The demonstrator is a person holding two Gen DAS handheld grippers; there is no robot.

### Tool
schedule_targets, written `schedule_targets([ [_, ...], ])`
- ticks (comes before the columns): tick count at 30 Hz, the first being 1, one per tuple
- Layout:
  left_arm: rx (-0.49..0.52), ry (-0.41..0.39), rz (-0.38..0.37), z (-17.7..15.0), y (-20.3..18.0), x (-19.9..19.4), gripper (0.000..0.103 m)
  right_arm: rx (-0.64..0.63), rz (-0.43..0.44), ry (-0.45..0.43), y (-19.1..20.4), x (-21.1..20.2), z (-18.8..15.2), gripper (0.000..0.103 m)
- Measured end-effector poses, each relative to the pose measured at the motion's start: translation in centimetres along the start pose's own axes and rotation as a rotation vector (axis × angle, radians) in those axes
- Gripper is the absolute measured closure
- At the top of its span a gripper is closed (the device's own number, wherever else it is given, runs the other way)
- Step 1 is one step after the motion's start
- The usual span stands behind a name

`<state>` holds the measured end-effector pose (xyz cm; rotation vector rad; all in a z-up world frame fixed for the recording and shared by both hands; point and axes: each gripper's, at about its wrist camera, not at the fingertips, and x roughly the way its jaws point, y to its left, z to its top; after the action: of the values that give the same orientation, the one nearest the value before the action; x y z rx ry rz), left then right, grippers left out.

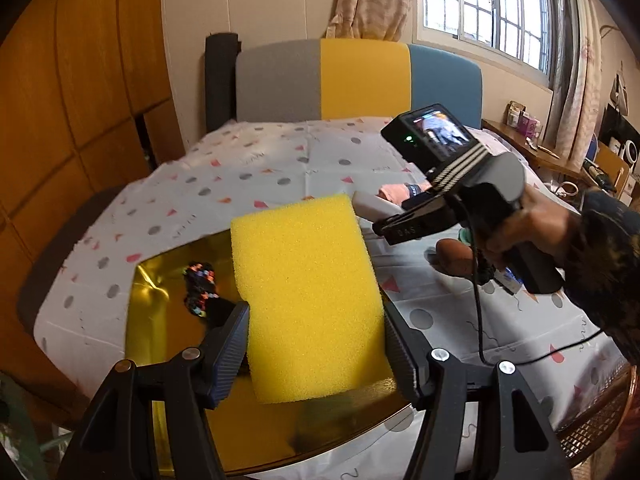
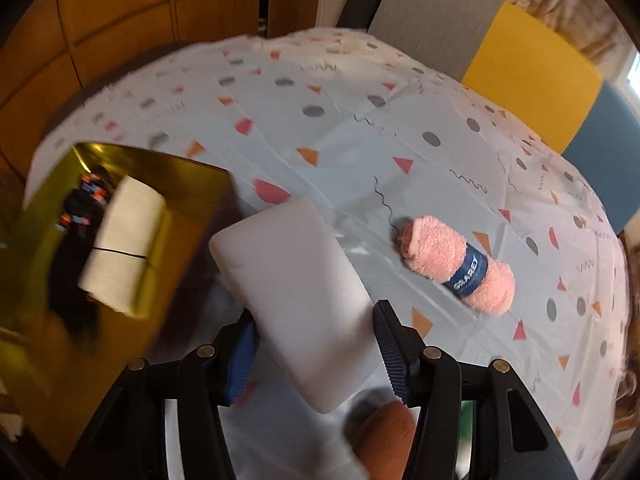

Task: Organize soft objects
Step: 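Carry the yellow sponge over the gold tray and release it inside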

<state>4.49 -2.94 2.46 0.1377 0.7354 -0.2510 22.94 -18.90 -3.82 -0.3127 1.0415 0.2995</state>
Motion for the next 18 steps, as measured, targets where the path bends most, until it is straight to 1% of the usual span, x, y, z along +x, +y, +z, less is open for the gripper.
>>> schedule_targets([
  [4,0.003,-0.017,0.016,-0.2,0.4,-1.0,0.038,0.049,0.053,-0.002,1.4,-1.8,-1.9,0.046],
  [6,0.001,-0.021,0.022,-0.4,0.6,-1.4,0.038,0.062,0.041,0.002,2.0,-1.9,-3.1,0.046],
  [9,0.005,-0.036,0.043,-0.8,0.9,-2.2,0.038,0.102,0.035,0.011,2.5,-2.4,-6.0,0.046],
  [11,0.004,-0.041,0.051,-1.0,1.1,-2.6,0.038,0.139,0.025,0.024,2.3,-2.6,-8.0,0.046],
  [13,0.006,-0.050,0.065,-1.3,1.3,-3.1,0.038,0.162,0.022,0.031,2.0,-2.6,-9.3,0.046],
  [18,0.006,-0.062,0.080,-1.7,1.5,-3.8,0.038,0.185,-0.025,0.048,1.9,-2.8,-12.6,0.046],
])
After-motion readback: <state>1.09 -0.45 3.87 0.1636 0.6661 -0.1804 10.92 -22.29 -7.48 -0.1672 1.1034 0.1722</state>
